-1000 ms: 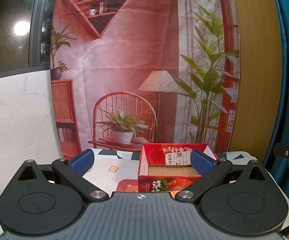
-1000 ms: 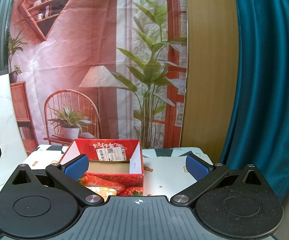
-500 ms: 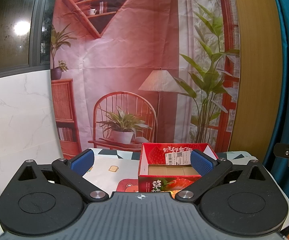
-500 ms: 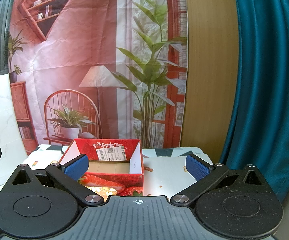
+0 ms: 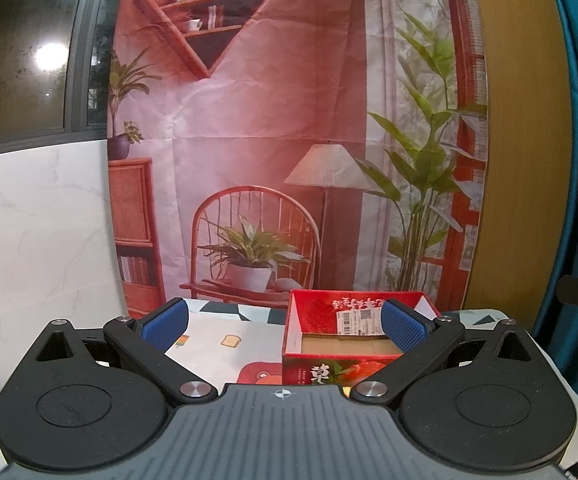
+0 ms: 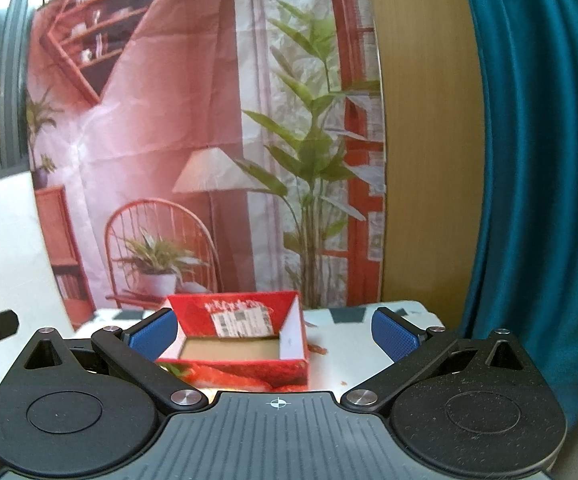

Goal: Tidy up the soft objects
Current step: 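Lower the right tool onto the orange floral cloth beside the box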

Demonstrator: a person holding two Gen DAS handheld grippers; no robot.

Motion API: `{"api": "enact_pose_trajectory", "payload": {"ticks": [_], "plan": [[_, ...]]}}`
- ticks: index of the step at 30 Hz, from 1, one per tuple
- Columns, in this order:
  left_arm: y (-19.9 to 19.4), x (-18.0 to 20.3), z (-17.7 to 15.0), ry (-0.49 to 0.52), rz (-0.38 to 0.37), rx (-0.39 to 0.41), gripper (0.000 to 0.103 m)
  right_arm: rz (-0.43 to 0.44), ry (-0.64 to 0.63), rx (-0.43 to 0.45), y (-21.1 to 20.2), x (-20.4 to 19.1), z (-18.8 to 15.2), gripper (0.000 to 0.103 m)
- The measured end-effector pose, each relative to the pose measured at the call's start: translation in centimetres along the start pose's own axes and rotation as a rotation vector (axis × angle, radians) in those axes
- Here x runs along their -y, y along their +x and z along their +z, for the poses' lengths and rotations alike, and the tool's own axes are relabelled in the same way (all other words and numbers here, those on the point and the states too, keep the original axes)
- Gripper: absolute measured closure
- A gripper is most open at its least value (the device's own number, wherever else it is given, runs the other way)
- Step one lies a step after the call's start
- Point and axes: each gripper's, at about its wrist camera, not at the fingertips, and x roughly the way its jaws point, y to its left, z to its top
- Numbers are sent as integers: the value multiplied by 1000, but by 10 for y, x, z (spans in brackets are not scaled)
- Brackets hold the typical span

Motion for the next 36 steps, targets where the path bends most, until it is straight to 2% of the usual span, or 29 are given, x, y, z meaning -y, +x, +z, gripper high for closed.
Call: {"api": "enact_pose_trajectory", "payload": {"ticks": [9, 13, 21, 26, 30, 33, 36], "plan": [[22, -8, -16, -39, 4, -17, 0, 91, 39, 13, 23, 1, -30, 0], [32, -9, -23, -40, 4, -12, 0, 96, 54, 1, 38, 0, -44, 0], [57, -11, -48, -47, -15, -70, 0, 168, -60, -45, 60, -18, -72, 0], [73, -13, -64, -39, 5, -119, 0, 182, -145, -21, 64, -29, -95, 0], [84, -19, -76, -51, 10, -137, 0, 212, -171, -30, 69, -31, -111, 0], [92, -22, -84, -60, 13, -149, 0, 203, -191, -39, 74, -33, -121, 0], [100, -25, -90, -91, -13, -187, 0, 207, -177, -58, 81, -30, -131, 0]]}}
